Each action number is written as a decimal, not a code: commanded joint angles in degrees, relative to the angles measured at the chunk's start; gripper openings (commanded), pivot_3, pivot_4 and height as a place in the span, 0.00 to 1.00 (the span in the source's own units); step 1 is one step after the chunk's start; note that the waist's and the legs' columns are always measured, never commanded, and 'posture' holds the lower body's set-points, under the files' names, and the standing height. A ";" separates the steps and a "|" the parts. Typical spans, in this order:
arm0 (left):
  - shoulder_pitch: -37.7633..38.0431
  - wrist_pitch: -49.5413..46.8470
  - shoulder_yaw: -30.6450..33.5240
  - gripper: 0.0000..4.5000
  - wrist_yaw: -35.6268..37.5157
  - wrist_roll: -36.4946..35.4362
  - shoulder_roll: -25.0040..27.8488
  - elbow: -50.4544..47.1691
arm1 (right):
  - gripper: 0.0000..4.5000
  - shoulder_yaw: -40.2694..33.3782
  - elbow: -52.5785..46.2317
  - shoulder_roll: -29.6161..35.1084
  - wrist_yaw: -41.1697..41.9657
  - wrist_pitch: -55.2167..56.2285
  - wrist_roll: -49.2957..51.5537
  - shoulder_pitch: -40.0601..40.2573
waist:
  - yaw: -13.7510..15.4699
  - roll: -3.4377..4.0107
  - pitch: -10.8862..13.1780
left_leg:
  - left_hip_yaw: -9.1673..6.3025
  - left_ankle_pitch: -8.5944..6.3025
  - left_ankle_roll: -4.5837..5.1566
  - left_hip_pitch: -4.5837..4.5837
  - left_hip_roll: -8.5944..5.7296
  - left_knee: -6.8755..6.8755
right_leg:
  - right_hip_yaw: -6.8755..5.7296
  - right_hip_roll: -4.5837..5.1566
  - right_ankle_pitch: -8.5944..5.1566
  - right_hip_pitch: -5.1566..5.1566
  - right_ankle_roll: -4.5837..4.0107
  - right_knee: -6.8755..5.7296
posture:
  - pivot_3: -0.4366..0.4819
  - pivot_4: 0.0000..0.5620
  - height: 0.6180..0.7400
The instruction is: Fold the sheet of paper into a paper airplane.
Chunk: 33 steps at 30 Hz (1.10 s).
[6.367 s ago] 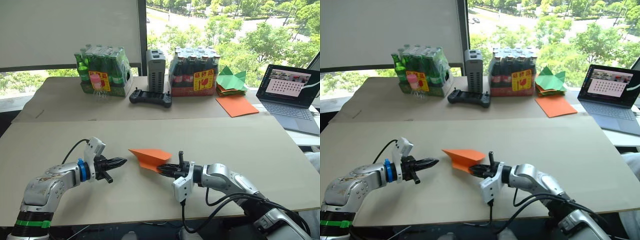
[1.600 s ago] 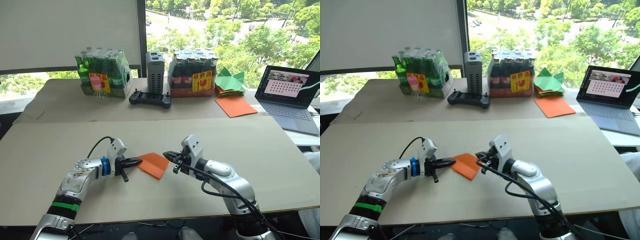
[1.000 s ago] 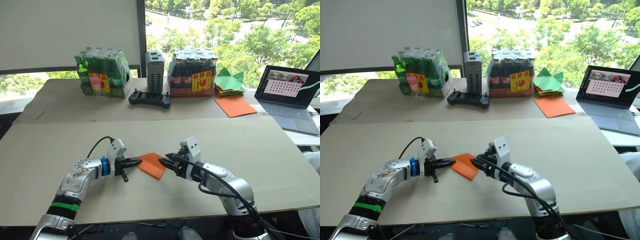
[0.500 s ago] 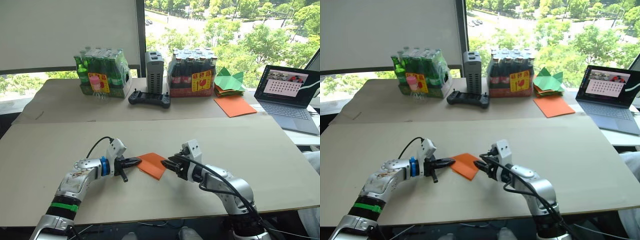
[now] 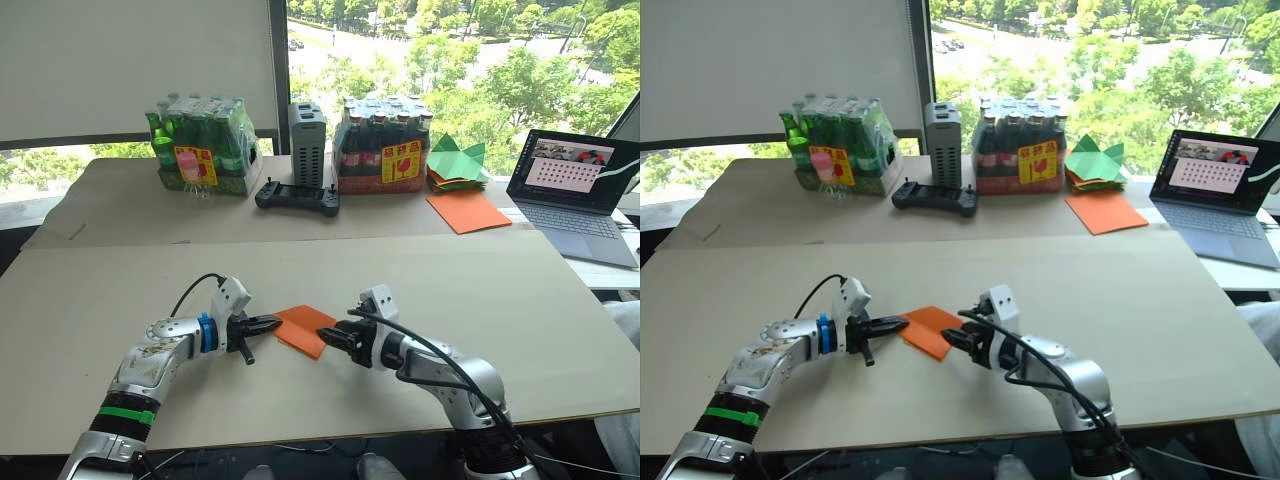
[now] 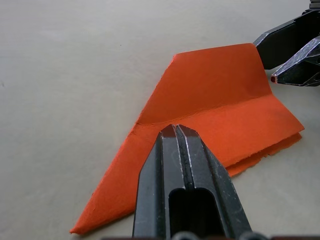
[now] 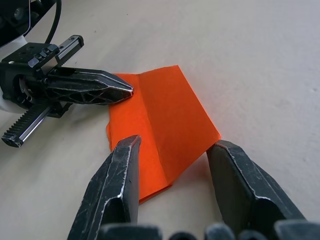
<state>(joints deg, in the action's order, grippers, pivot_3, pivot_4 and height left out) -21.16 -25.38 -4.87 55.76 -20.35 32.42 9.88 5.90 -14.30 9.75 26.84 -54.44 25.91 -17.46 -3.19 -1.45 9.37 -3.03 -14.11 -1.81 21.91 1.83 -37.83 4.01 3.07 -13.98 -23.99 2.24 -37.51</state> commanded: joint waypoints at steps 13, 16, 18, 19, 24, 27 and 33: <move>2.17 -2.29 -0.62 0.00 -0.87 2.17 0.88 1.08 | 0.17 -0.35 -1.02 -1.29 -0.23 1.05 1.58 -1.64 | -0.20 0.00 0.00 | -0.01 0.00 0.00 0.01 0.00 0.00 | 0.00 0.00 0.00 -0.01 0.01 0.00 | 0.48 0.27 1.00; 2.29 -2.34 -0.46 0.00 -0.96 2.25 0.86 1.03 | 0.01 0.26 -0.98 -1.11 0.16 1.57 1.18 -1.73 | -0.34 0.00 0.00 | -0.01 0.00 0.00 0.01 0.00 0.00 | 0.00 0.00 0.00 -0.02 0.01 0.00 | 0.48 0.27 1.00; 2.33 -2.42 -0.36 0.00 -1.01 2.25 0.81 0.93 | 0.01 0.93 -1.02 -0.67 0.55 2.34 0.62 -1.76 | -0.43 0.00 0.00 | 0.00 0.00 0.00 0.01 0.00 0.00 | 0.00 0.00 0.00 -0.02 0.01 0.00 | 0.48 0.27 1.00; 2.37 -2.49 -0.31 0.00 -1.04 2.24 0.80 0.86 | 0.01 1.76 -1.33 0.01 1.07 3.32 -0.09 -1.68 | -0.45 0.00 0.00 | -0.01 0.00 0.00 0.01 0.01 0.00 | 0.00 0.00 -0.01 -0.02 0.01 0.00 | 0.48 0.27 1.00; 2.53 -2.82 -0.08 0.00 -1.16 2.15 0.81 0.68 | 0.01 11.59 -3.36 7.98 6.93 18.54 -9.82 -0.43 | -0.48 0.00 0.00 | 0.01 0.00 0.00 0.04 -0.01 0.00 | 0.00 0.01 -0.02 -0.02 0.03 0.05 | 0.48 0.27 1.00; 2.67 -3.18 0.04 0.00 -1.27 2.01 0.78 0.32 | 0.01 15.79 -2.37 11.18 9.24 27.97 -15.18 0.07 | -0.45 0.00 0.00 | 0.01 0.00 0.00 0.06 -0.01 0.01 | -0.01 0.01 -0.02 -0.01 0.04 0.12 | 0.48 0.27 1.00; 3.54 -3.73 0.38 0.00 -1.10 1.75 1.26 -0.97 | 0.01 21.05 1.66 15.12 11.73 44.61 -25.42 -0.47 | -0.47 -0.01 0.00 | 0.02 0.00 0.00 0.08 -0.01 0.01 | -0.01 0.01 -0.02 0.00 0.04 0.19 | 0.48 0.27 1.00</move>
<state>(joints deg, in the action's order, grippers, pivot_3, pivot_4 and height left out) -19.39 -26.61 -3.53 55.33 -20.36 32.54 7.52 26.22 -12.10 24.53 37.52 -14.50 2.35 -17.31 -3.66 -1.46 9.37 -3.01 -14.11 -1.81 22.00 1.82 -37.82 4.00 3.08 -14.00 -23.99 2.28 -37.31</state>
